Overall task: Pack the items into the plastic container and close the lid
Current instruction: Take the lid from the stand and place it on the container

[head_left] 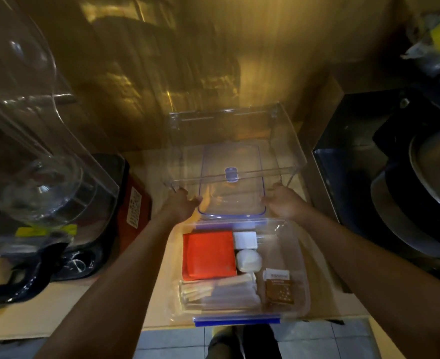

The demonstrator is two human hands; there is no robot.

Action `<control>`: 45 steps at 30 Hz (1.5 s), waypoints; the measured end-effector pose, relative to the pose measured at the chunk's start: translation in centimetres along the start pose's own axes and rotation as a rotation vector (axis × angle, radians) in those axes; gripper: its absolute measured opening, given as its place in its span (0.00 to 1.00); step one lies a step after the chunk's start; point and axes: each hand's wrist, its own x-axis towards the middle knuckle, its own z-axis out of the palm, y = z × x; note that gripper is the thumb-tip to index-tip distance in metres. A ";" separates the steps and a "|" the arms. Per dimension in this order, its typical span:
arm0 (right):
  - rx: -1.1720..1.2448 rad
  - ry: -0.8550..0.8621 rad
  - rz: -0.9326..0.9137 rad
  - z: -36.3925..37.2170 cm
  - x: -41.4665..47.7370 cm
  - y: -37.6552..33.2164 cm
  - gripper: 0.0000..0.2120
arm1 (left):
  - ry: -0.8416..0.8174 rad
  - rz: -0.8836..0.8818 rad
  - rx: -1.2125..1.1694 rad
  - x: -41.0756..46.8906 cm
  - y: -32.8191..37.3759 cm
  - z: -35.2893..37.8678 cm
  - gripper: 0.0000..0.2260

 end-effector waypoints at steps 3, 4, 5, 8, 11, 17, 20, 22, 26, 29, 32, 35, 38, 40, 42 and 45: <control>0.091 -0.037 0.019 0.3 0.2 -0.3 0.07 | -0.120 -0.042 -0.248 0.6 0.0 0.5 0.20; 0.120 -0.051 0.019 0.4 0.3 -0.5 0.09 | -0.137 -0.043 -0.322 0.7 0.1 0.6 0.13; 0.152 -0.059 0.021 0.6 0.3 -0.7 0.10 | -0.136 -0.041 -0.363 0.8 0.0 0.6 0.09; 0.247 -0.019 0.072 0.7 0.4 -0.7 0.15 | -0.094 -0.034 -0.458 0.8 -0.2 0.4 0.11; 0.309 0.062 0.091 0.3 0.4 -0.7 0.16 | -0.101 -0.017 -0.605 0.6 -0.7 0.1 0.07; 0.743 0.076 0.106 -0.5 -0.2 -0.8 0.07 | -0.155 0.016 -0.759 -1.1 -1.2 -0.8 0.11; 0.979 0.028 0.146 -0.7 -0.9 -0.7 0.04 | -0.229 0.044 -0.818 -2.5 -1.1 -1.0 0.13; 1.082 0.036 0.144 -1.0 -1.6 -0.6 0.06 | -0.248 0.043 -0.875 -3.4 -0.7 -1.2 0.11; 1.180 0.028 0.107 -1.4 -2.8 -0.2 0.06 | -0.348 0.005 -1.059 -4.2 0.2 -2.2 0.06; 1.202 0.034 0.096 -1.9 -3.8 0.2 0.07 | -0.461 -0.079 -1.215 -4.2 0.7 -2.7 0.09; 1.189 0.037 0.107 -2.3 -4.9 0.9 0.07 | -0.509 -0.162 -1.323 -3.9 1.0 -2.7 0.07; 1.163 -0.003 0.101 -2.9 -6.3 2.0 0.13 | -0.469 -0.222 -1.318 -4.1 1.5 -2.0 0.07; 1.199 0.022 0.110 -3.4 -7.1 2.7 0.15 | -0.488 -0.211 -1.312 -5.0 1.7 -1.0 0.09; 1.304 0.062 0.115 -3.5 -7.5 2.9 0.12 | -0.525 -0.207 -1.367 -5.9 1.9 -0.3 0.05; 1.363 0.065 0.109 -3.1 -7.9 2.9 0.09 | -0.493 -0.231 -1.439 -7.0 2.1 0.4 0.03; 1.369 0.115 0.122 -2.1 -8.2 3.0 0.08 | -0.476 -0.211 -1.505 -9.2 2.8 2.1 0.04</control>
